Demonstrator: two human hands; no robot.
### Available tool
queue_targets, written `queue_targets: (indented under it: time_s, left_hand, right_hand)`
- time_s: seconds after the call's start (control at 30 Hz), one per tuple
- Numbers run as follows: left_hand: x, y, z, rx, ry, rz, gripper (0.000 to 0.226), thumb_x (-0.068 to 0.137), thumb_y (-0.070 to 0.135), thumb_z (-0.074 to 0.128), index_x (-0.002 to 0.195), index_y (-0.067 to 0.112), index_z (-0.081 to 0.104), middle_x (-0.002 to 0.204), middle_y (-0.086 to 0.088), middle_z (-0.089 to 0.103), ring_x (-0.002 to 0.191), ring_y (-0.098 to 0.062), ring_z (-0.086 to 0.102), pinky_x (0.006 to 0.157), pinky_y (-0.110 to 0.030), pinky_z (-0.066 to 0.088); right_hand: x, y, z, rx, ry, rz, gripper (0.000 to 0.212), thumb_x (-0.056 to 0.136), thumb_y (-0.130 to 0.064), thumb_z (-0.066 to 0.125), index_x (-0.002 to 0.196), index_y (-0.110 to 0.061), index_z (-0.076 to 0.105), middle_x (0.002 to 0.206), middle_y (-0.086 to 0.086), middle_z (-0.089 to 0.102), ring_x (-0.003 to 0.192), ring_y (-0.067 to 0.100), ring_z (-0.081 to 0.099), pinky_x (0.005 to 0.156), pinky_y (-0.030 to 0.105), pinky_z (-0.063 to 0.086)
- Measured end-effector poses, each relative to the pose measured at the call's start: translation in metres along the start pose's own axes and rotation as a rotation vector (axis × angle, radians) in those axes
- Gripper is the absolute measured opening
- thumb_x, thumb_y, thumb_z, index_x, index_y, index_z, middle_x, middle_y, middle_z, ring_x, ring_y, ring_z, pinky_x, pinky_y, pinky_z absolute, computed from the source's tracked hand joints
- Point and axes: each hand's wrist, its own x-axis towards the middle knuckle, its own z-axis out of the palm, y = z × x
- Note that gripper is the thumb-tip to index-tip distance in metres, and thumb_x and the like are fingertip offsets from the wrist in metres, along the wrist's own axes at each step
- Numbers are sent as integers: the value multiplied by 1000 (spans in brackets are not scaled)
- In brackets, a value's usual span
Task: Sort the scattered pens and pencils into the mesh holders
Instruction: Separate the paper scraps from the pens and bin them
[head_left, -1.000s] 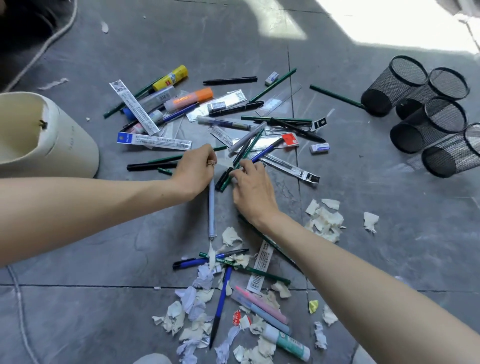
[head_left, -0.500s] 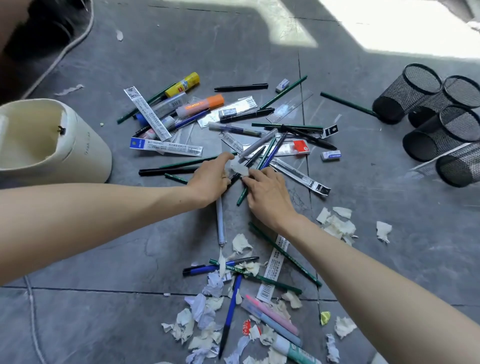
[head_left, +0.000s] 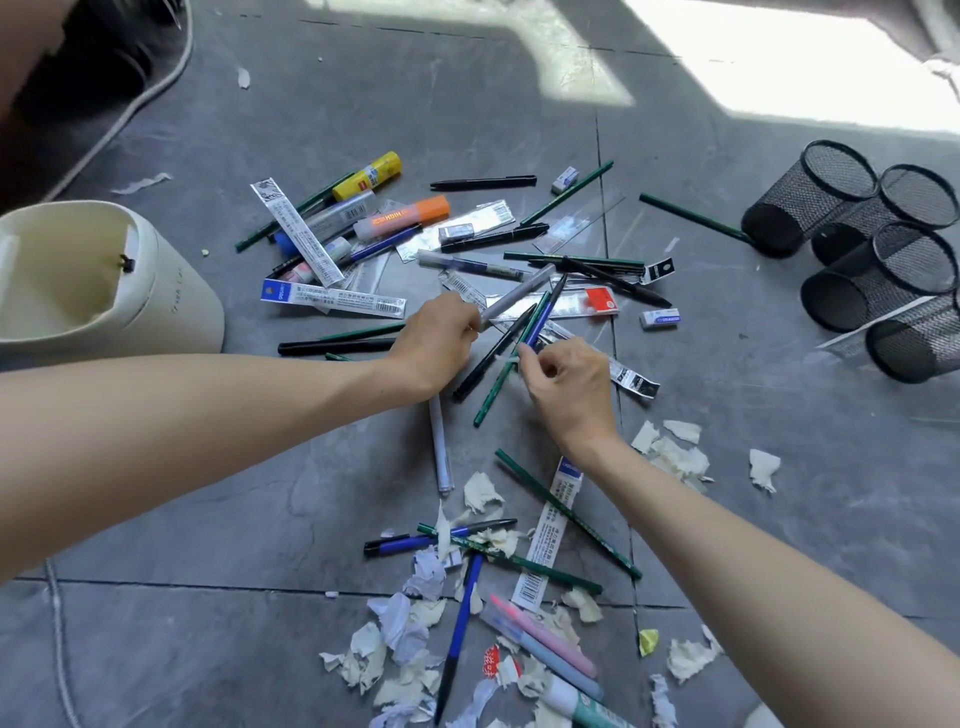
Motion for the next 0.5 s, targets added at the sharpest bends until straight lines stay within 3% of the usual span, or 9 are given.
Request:
queue_targets:
  time_s: [0.1, 0.27, 0.33, 0.4, 0.5]
  left_hand:
    - [-6, 17, 5, -105, -38, 122, 20, 89, 3, 54, 103, 4, 68, 103, -16, 62, 99, -32, 57, 86, -37, 44]
    - [-23, 62, 31, -196, -254, 252, 29, 88, 3, 53, 115, 5, 62, 113, -10, 63, 104, -23, 58, 83, -18, 38]
    - [-29, 82, 40, -256, -387, 314, 36, 90, 7, 56, 126, 10, 55, 116, -7, 61, 103, -20, 59, 85, -18, 42]
    - [-34, 96, 45, -338, -514, 352, 48, 91, 9, 55, 137, 17, 44, 121, -3, 58, 101, -14, 60, 87, -23, 48]
    - [-39, 96, 53, -220, -540, 442, 51, 91, 6, 52, 138, 21, 40, 127, 5, 48, 98, -7, 53, 80, -16, 43]
  right_hand:
    - [-3, 13, -19, -30, 30, 47, 49, 86, -17, 65, 44, -10, 40, 44, 4, 37, 48, 18, 34, 55, 23, 18]
    - [-17, 48, -53, -96, 49, 165, 54, 87, -16, 60, 46, -19, 27, 46, -1, 23, 52, 22, 34, 58, 27, 22]
    - [-27, 62, -66, -103, 75, 207, 46, 89, -16, 59, 51, -18, 33, 46, 8, 33, 52, 26, 40, 58, 30, 26]
    - [-38, 71, -78, -100, 57, 259, 28, 92, -21, 55, 66, -16, 47, 58, 13, 54, 61, 32, 53, 59, 31, 31]
    - [-56, 85, -88, -224, 6, 203, 7, 91, -17, 57, 91, -10, 59, 79, 12, 65, 78, 32, 60, 61, 34, 37]
